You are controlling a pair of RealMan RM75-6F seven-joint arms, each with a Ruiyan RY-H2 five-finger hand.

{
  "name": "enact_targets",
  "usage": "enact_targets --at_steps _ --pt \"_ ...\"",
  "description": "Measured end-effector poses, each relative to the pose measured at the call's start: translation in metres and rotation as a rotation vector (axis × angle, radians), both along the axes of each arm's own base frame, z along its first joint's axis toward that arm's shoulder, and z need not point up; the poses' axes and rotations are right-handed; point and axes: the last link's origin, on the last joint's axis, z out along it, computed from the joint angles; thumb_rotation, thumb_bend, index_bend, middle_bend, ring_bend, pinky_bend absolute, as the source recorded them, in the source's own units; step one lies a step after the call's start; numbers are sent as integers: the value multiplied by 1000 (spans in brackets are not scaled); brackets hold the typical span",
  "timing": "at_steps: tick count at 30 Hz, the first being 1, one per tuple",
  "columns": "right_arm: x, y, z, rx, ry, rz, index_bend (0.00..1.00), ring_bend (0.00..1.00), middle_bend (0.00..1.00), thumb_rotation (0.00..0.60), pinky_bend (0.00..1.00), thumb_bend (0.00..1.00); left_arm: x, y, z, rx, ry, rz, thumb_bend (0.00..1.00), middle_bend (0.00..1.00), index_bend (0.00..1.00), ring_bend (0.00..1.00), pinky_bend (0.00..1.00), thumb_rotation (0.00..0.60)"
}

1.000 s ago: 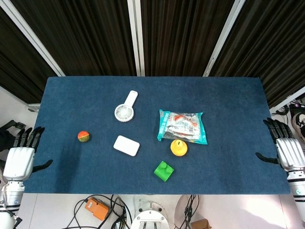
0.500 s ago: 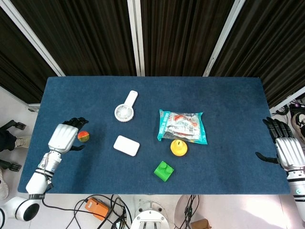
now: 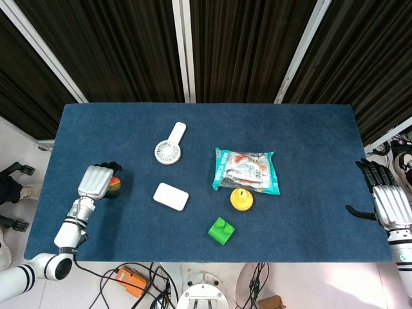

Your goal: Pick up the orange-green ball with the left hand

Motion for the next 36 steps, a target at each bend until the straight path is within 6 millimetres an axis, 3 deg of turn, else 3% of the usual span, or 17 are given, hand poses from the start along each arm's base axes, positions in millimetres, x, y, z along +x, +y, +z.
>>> enact_targets --at_steps 6,10,16,22,28,36 --pt "-2 1 0 -3 -1 -9 105 0 89 600 107 279 -6 4 -3 -9 -21 27 134 398 399 459 469 600" --pt "-2 1 0 -4 0 -10 105 0 89 600 107 279 -10 7 -5 -1 -31 28 205 566 503 547 487 600" --pt "-1 0 0 -3 1 -8 105 0 89 600 107 279 -11 5 -5 -3 -37 8 231 582 525 580 491 600" --pt "-2 0 -2 1 1 -11 105 0 89 600 107 279 12 -15 -2 -39 -88 -78 227 582 526 579 491 600" --pt "-3 0 -2 0 4 -15 105 0 89 600 107 279 47 -47 -7 -101 -113 -244 223 582 525 577 491 600" --pt "-3 1 -2 0 3 -15 105 0 89 600 107 279 87 -75 -35 -219 -89 -433 221 579 526 552 490 600"
